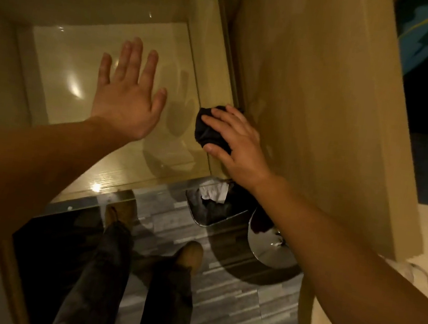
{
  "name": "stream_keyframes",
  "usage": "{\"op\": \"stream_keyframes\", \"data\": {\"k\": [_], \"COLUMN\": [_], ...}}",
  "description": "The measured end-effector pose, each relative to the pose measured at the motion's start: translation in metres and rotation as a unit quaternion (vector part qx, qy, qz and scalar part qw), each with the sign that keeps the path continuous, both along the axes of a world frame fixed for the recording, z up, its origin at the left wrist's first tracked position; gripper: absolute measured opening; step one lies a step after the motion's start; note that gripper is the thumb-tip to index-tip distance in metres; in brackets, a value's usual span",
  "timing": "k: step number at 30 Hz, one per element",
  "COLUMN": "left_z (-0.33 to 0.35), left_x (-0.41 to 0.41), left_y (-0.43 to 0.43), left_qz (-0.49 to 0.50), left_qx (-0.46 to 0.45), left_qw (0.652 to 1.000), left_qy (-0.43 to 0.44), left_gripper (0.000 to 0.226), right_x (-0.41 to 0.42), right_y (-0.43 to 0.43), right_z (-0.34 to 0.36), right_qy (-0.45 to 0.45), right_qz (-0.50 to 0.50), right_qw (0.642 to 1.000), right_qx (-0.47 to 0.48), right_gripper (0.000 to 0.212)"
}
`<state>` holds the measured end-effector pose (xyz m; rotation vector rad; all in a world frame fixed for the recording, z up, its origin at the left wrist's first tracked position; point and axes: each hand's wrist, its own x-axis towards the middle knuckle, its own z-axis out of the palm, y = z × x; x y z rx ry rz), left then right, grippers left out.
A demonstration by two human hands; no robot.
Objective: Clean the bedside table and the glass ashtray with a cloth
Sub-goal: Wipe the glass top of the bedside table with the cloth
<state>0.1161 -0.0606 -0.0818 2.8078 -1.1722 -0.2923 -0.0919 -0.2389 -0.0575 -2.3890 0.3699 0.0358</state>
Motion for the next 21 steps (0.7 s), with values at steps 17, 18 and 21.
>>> {"op": "stream_keyframes", "data": {"k": [17, 18, 21], "left_z": [0.098, 0.112, 0.153], "left_x": [-0.100, -0.123, -0.191], "left_y": [0.003, 0.003, -0.001], "left_qz": [0.102, 0.098, 0.089], "left_qx": [-0.297, -0.286, -0.251], "left_qw": [0.901, 0.881, 0.805], "left_qy": [0.300, 0.363, 0.531], "left_gripper": [0.048, 0.043, 0.036], "right_x": [-0.113, -0.120, -0.152], "right_y": [0.065, 0.069, 0.086], "right_z": [0.069, 0.083, 0.124], "right_qy": [0.037, 0.010, -0.049], "right_qz": [-0.214, -0.255, -0.345], "right_qw": [0.948, 0.930, 0.890], "right_qx": [0.232, 0.264, 0.295], "right_gripper": [0.046, 0.045, 0.049]}}
